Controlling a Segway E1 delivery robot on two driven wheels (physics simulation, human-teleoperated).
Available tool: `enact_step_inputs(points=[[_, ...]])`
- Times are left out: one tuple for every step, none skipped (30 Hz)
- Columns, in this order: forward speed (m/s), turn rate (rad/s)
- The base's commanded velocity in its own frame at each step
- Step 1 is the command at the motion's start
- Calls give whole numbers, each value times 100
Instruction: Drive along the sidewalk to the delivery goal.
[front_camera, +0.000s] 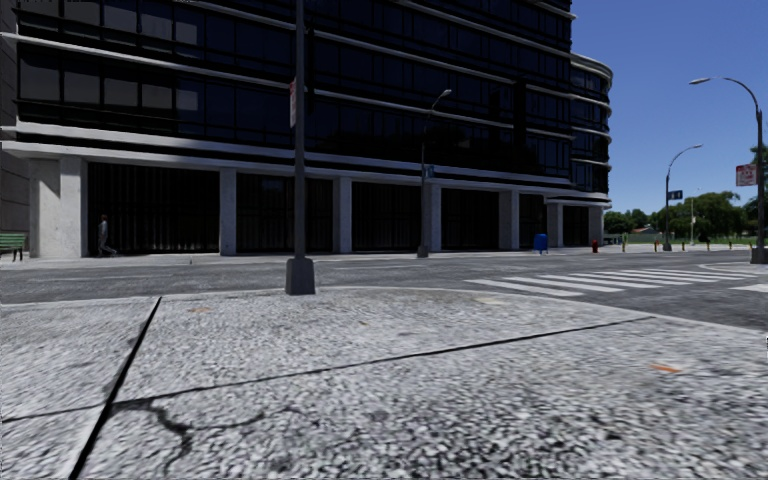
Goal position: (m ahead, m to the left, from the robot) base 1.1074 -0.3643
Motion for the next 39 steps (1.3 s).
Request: enact_step_inputs(points=[[156,-39],[155,-38],[154,-38],[152,-38],[152,-38],[151,-38],[146,-38],[136,-38],[127,-38],[115,-38],[115,-38],[107,-38],[97,-38],[92,-38],[86,-38],[83,-38],[83,-38],[80,-38],[78,-38],[77,-38],[75,-26],[75,-26],[71,-11],[59,0],[44,0],[12,0],[0,0],[0,0],[0,0],[0,0],[0,0],[0,0],[0,0],[0,0],[0,0],[0,0],[0,0],[0,0],[0,0]])
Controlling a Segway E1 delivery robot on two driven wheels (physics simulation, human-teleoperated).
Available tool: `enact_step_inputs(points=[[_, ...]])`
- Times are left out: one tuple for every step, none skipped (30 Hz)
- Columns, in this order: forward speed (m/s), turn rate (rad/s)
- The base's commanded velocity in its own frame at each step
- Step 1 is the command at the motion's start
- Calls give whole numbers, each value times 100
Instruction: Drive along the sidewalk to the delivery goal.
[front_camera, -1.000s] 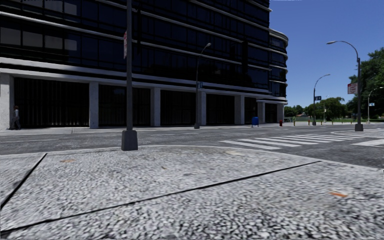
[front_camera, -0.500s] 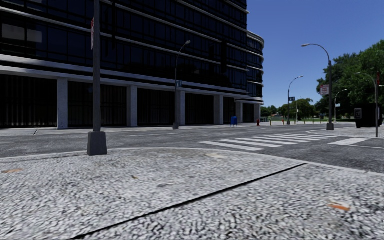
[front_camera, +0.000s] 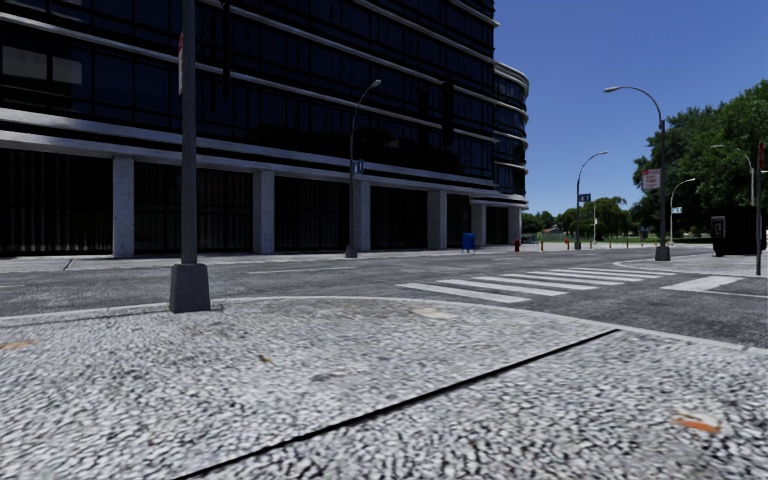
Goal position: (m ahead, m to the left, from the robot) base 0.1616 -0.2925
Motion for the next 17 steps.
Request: enact_step_inputs(points=[[0,0],[0,0],[0,0],[0,0],[0,0],[0,0],[0,0],[0,0],[0,0],[0,0],[0,0],[0,0],[0,0],[0,0],[0,0],[0,0],[0,0]])
